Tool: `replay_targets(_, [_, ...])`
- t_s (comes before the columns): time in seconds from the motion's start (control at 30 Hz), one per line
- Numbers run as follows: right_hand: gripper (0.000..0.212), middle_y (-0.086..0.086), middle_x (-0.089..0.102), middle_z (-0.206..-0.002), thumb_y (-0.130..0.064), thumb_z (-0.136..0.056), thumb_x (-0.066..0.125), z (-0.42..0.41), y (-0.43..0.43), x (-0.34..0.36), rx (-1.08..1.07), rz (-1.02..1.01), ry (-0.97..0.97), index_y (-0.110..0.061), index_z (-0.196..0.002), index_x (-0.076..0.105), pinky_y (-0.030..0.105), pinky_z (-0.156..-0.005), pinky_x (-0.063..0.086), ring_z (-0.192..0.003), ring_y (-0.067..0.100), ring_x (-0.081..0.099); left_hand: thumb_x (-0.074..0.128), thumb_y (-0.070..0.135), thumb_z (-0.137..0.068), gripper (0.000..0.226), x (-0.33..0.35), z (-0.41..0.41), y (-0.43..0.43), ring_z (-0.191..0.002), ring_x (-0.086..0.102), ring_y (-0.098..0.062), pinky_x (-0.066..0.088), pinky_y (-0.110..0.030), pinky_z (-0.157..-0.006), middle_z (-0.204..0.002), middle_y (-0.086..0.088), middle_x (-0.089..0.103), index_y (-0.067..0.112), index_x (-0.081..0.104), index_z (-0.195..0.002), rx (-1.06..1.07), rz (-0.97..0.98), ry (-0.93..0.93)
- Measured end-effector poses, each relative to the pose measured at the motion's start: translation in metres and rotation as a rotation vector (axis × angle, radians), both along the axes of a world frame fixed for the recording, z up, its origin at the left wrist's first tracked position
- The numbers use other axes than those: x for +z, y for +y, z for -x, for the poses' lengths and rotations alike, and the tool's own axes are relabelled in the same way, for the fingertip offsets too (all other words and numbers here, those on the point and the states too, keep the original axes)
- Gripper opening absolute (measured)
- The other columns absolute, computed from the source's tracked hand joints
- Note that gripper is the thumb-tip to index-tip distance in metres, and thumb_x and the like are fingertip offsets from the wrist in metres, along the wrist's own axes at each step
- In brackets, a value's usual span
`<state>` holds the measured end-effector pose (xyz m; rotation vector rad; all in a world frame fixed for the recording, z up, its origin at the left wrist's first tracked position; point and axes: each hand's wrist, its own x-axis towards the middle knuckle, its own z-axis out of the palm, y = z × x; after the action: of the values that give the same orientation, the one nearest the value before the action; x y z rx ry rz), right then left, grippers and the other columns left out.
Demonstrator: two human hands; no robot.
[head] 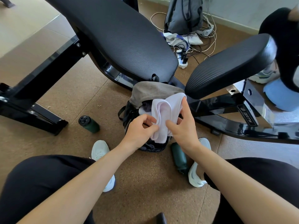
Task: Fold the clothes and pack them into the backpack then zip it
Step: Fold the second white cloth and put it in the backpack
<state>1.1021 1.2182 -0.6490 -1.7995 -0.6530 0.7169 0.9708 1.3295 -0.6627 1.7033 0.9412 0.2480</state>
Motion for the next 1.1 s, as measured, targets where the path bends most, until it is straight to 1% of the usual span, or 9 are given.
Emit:
replay_targets(0.13, [0.099, -0.013, 0.042, -0.152, -0.004, -0.087, 0.067, 0.004, 0.001, 0.002, 0.070, -0.014, -0.031, -0.032, -0.163, 0.011, 0.022, -0.086, 0.057, -0.113, -0.010, 0.058, 0.077, 0.040, -0.088, 0.023, -0.001, 0.001, -0.002, -0.079, 0.063, -0.006, 0.050, -0.019, -0.070, -0.087, 0.008, 0.067, 0.022, 0.063, -0.092, 0.018, -0.142, -0.054])
replay_targets(0.23, [0.097, -0.012, 0.051, -0.142, -0.006, -0.089, 0.067, 0.005, 0.001, 0.000, 0.133, -0.004, -0.048, -0.037, -0.162, 0.010, 0.034, -0.081, 0.062, -0.104, 0.010, 0.068, 0.076, 0.032, -0.088, 0.022, -0.001, 0.001, -0.002, -0.067, 0.060, -0.009, 0.050, -0.024, -0.062, -0.075, 0.005, 0.064, 0.018, 0.060, -0.086, 0.047, -0.241, -0.020])
replay_targets(0.43, [0.096, -0.001, 0.057, -0.134, -0.006, -0.087, 0.062, 0.005, 0.000, 0.001, 0.156, 0.115, -0.233, -0.033, -0.162, 0.009, 0.036, -0.095, 0.050, -0.107, 0.007, 0.056, 0.070, 0.012, -0.088, 0.019, 0.005, 0.002, 0.001, -0.061, 0.050, -0.012, 0.039, -0.021, -0.058, -0.066, 0.001, 0.055, 0.010, 0.054, -0.078, 0.091, -0.289, -0.107])
replay_targets(0.53, [0.093, -0.016, 0.059, -0.103, -0.010, -0.090, 0.066, 0.008, 0.000, 0.001, 0.247, 0.091, -0.141, -0.034, -0.161, 0.013, 0.025, -0.079, 0.050, -0.085, 0.000, 0.060, 0.072, 0.016, -0.089, 0.018, 0.003, 0.000, -0.003, -0.062, 0.050, -0.005, 0.041, -0.021, -0.061, -0.069, 0.006, 0.056, 0.013, 0.057, -0.079, -0.056, -0.175, -0.062])
replay_targets(0.63, [0.089, -0.013, 0.058, -0.117, -0.008, -0.090, 0.064, 0.007, -0.002, 0.001, 0.329, 0.090, -0.129, -0.038, -0.160, 0.017, 0.016, -0.075, 0.045, -0.085, -0.006, 0.058, 0.074, 0.025, -0.090, 0.020, 0.002, 0.001, -0.002, -0.067, 0.057, -0.004, 0.046, -0.023, -0.062, -0.076, 0.005, 0.060, 0.018, 0.056, -0.084, 0.052, -0.078, -0.076])
replay_targets(0.8, [0.087, -0.015, 0.055, -0.136, -0.003, -0.089, 0.062, 0.005, -0.003, 0.004, 0.432, 0.088, -0.180, -0.042, -0.157, 0.024, 0.018, -0.076, 0.049, -0.095, 0.003, 0.059, 0.064, 0.034, -0.097, 0.019, 0.001, 0.002, 0.004, -0.082, 0.070, -0.016, 0.060, -0.047, -0.074, -0.090, -0.001, 0.070, 0.019, 0.056, -0.106, 0.164, -0.053, -0.041])
replay_targets(0.9, [0.082, -0.018, 0.060, -0.121, -0.005, -0.093, 0.058, 0.002, -0.002, 0.002, 0.456, 0.088, -0.173, -0.048, -0.155, 0.026, 0.021, -0.070, 0.049, -0.081, 0.011, 0.058, 0.057, 0.031, -0.101, 0.016, 0.001, 0.002, 0.005, -0.077, 0.067, -0.021, 0.056, -0.049, -0.072, -0.080, -0.003, 0.068, 0.016, 0.060, -0.095, 0.187, -0.135, -0.011])
replay_targets(1.03, [0.070, 0.011, 0.061, -0.084, -0.017, -0.104, 0.052, -0.006, -0.002, 0.002, 0.465, 0.117, -0.208, -0.052, -0.156, 0.022, 0.018, -0.061, 0.040, -0.062, 0.005, 0.044, 0.053, 0.024, -0.101, 0.016, 0.002, 0.003, 0.008, -0.071, 0.055, -0.013, 0.045, -0.038, -0.069, -0.077, 0.003, 0.058, 0.014, 0.058, -0.090, 0.325, -0.072, -0.047])
replay_targets(1.1, [0.067, 0.003, 0.052, -0.070, -0.016, -0.105, 0.051, -0.006, -0.003, 0.004, 0.473, 0.131, -0.249, -0.047, -0.157, 0.023, 0.018, -0.060, 0.039, -0.059, 0.006, 0.042, 0.053, 0.022, -0.101, 0.015, 0.005, 0.003, 0.004, -0.072, 0.052, -0.014, 0.043, -0.036, -0.069, -0.079, 0.000, 0.056, 0.013, 0.057, -0.089, 0.355, -0.017, -0.091])
